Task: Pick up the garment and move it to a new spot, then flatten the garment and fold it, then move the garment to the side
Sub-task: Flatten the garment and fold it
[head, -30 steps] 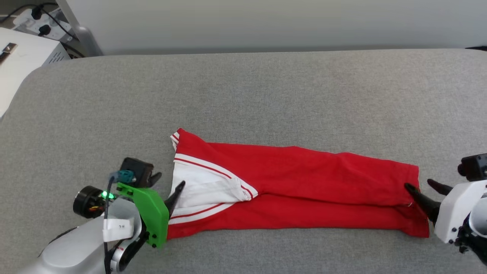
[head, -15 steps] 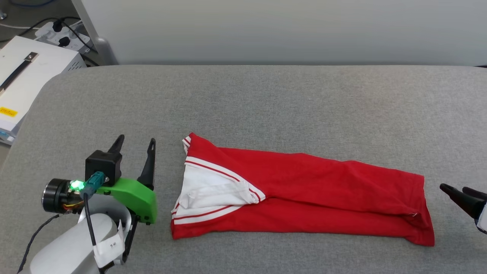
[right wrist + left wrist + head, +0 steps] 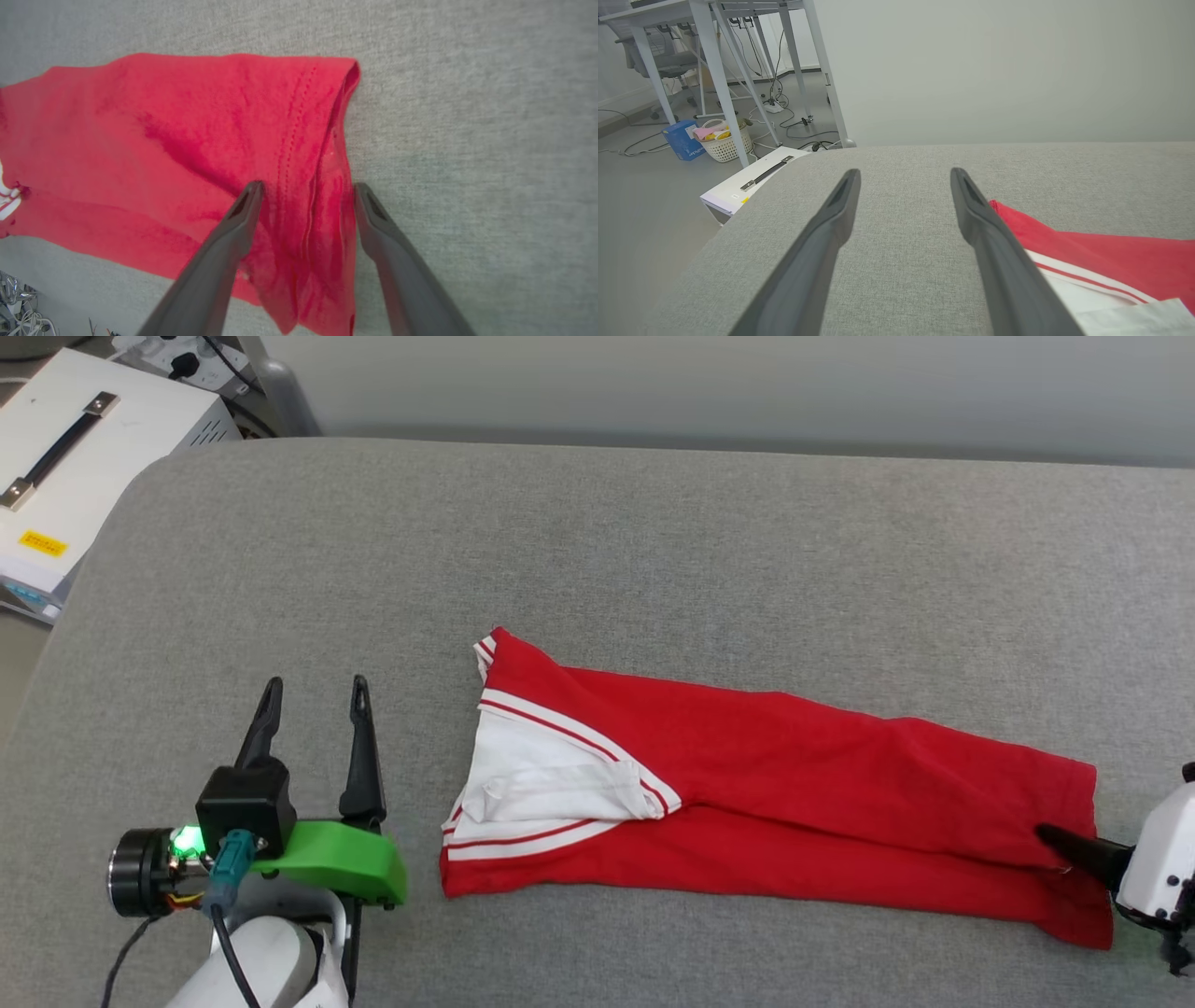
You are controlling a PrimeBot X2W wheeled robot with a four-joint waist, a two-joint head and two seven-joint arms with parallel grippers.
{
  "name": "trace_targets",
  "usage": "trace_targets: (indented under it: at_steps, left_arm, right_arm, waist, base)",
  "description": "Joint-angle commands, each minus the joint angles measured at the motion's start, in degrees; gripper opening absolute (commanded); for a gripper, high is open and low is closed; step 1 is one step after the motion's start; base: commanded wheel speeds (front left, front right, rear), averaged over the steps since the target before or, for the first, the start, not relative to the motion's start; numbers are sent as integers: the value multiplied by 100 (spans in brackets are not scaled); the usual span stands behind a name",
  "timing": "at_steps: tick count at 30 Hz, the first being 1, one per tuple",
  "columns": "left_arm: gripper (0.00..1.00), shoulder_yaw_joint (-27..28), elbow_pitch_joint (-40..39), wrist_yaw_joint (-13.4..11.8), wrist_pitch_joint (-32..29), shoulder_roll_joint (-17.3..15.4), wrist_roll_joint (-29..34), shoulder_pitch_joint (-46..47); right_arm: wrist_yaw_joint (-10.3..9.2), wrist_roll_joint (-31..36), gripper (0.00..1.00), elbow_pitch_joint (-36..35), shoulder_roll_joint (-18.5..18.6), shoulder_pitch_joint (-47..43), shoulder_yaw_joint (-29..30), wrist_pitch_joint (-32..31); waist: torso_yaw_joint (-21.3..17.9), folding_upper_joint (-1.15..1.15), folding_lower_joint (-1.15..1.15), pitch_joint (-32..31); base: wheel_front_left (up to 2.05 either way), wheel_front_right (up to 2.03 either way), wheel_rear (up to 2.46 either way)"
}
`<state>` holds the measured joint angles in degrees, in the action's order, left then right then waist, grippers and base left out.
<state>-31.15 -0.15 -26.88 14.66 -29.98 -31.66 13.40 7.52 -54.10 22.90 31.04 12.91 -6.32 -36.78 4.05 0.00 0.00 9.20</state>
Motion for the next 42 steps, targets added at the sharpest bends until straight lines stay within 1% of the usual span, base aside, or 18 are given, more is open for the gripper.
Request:
trace_targets:
  at_steps: [1, 4, 8, 11, 12, 13, 14, 17, 20, 21, 23, 28, 34, 38, 41, 42]
  left_arm:
    - [100, 142, 11, 76, 33, 144, 143, -195]
    - [100, 490, 30, 208, 33, 411, 404, -411]
    - [100, 965, -29, 449, 33, 745, 711, -660]
    - [100, 1248, -90, 715, 33, 964, 951, -833]
    - [100, 1298, -76, 784, 33, 1012, 1025, -876]
    - [100, 1365, -57, 865, 33, 1079, 1108, -919]
    - [100, 1429, -49, 921, 33, 1137, 1164, -946]
    - [100, 1583, 6, 1116, 33, 1285, 1377, -1038]
    - [100, 1646, 60, 1238, 33, 1331, 1649, -1104]
    - [100, 1707, 62, 1283, 33, 1411, 1633, -1137]
    - [100, 1788, 85, 1360, 33, 1466, 1698, -1191]
    - [100, 1923, 102, 1572, 33, 1611, 1813, -1281]
    - [100, 2080, 160, 1775, 34, 1727, 1930, -1414]
    - [100, 2177, 223, 1870, 34, 1795, 1999, -1495]
    - [100, 2239, 263, 1929, 34, 1845, 2022, -1551]
    - [100, 2268, 283, 1956, 34, 1864, 2037, -1578]
  right_arm:
    - [-3, 40, 100, 105, -67, 122, -73, 45]
    - [-3, 30, 100, 246, -182, 199, -311, 30]
    - [-3, -58, 100, 331, -301, 277, -581, 63]
    - [-3, -77, 100, 417, -303, 322, -787, 129]
    - [-3, -85, 64, 437, -291, 332, -840, 162]
    - [-3, -107, 13, 473, -276, 345, -892, 212]
    - [-3, -131, 0, 504, -262, 356, -930, 245]
    - [-3, -206, 0, 607, -164, 394, -997, 419]
    - [-3, -285, 0, 690, -7, 426, -985, 575]
    - [-3, -316, 0, 715, 64, 435, -960, 635]
    - [-3, -361, 0, 759, 221, 434, -900, 715]
    - [-3, -400, 0, 929, 780, 383, -787, 843]
    - [-3, -159, 0, 1163, 1273, 337, -676, 844]
    - [-3, -161, 0, 1120, 1383, 305, -624, 732]
    - [-3, -291, 0, 844, 1369, 231, -625, 586]
    - [-3, -325, 0, 624, 1372, 181, -658, 500]
  waist:
    - [76, 0, 0, 92]
    - [103, 0, 0, 132]
    - [113, 0, 0, 148]
    - [116, 0, 0, 140]
    - [116, 0, 0, 134]
    - [117, 0, 0, 125]
    - [116, 0, 0, 117]
    - [97, 0, 0, 52]
    - [65, 0, 0, -29]
    - [52, 0, 0, -64]
    - [31, 0, 0, -119]
    - [8, 0, 0, -240]
    - [-28, 0, 0, -375]
    - [-47, 0, 0, -481]
    - [-59, 0, 0, -553]
    - [-67, 0, 0, -587]
  base:
    - [0, 0, 0]
    - [0, 0, 0]
    - [0, 0, 0]
    - [0, 0, 0]
    - [0, 0, 0]
    - [0, 0, 0]
    - [0, 0, 0]
    - [0, 0, 0]
    - [0, 0, 0]
    - [0, 0, 0]
    - [0, 0, 0]
    - [0, 0, 0]
    - [0, 0, 0]
    - [0, 0, 0]
    - [0, 0, 0]
    - [0, 0, 0]
